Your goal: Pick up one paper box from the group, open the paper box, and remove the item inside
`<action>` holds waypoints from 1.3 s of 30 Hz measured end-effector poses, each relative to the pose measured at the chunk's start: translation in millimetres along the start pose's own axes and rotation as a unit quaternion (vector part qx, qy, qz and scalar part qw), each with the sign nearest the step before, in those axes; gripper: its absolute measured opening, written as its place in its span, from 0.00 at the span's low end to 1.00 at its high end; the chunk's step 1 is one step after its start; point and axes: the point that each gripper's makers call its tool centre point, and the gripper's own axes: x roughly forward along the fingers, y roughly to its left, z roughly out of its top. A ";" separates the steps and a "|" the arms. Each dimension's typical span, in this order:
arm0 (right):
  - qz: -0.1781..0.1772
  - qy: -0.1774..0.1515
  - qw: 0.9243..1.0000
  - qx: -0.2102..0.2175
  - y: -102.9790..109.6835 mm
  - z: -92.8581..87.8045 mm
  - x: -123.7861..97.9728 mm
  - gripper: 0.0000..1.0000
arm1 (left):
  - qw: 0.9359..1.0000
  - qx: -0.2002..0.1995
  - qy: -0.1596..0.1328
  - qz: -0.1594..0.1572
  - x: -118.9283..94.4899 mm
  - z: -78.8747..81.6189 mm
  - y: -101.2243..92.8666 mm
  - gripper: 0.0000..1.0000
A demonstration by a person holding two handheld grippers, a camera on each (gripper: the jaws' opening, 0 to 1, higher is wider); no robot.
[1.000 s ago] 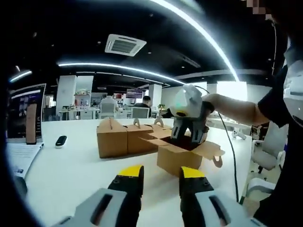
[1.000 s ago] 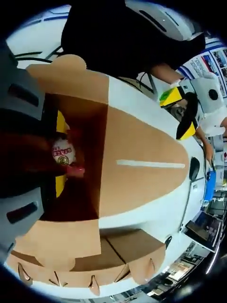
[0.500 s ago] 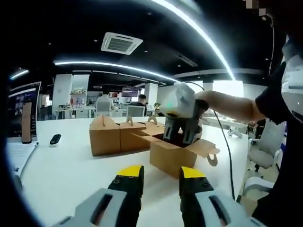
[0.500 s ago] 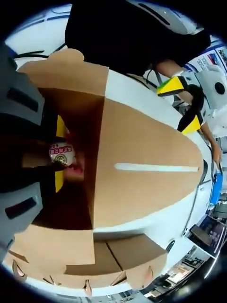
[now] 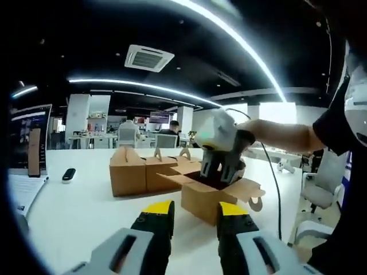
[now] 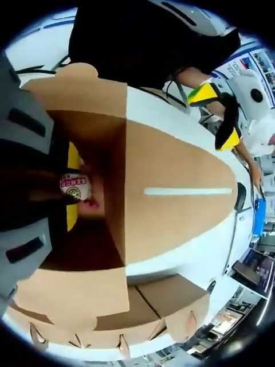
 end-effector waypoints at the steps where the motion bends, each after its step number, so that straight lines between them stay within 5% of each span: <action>1: -0.001 0.000 1.000 0.000 -0.2 0.1 0.2 0.18 | 1.000 0.003 -0.003 0.001 -1.3 3.4 -0.9 0.31; 13: -0.050 -0.017 0.999 0.003 -4.5 3.1 -24.2 0.17 | 1.000 0.018 -0.020 0.001 -20.7 22.4 -15.5 0.31; 23: -0.117 -0.130 0.984 0.023 -4.2 22.2 -74.1 0.17 | 0.999 0.027 -0.015 0.004 -26.2 25.6 -25.3 0.31; 27: -0.154 -0.209 0.964 0.053 -4.8 26.2 -90.5 0.17 | 0.999 0.030 -0.015 0.004 -26.9 26.7 -28.3 0.31; 30: -0.187 -0.291 0.934 0.092 -3.3 26.9 -107.4 0.18 | 0.999 0.034 -0.012 0.006 -26.5 25.9 -31.2 0.31; 34: -0.216 -0.349 0.901 0.139 0.8 13.7 -115.1 0.18 | 0.999 0.043 0.002 0.013 -25.8 18.7 -29.3 0.31; 39: -0.263 -0.457 0.828 0.192 7.4 -1.8 -147.7 0.18 | 0.999 0.040 0.013 0.003 -24.3 9.0 -32.7 0.31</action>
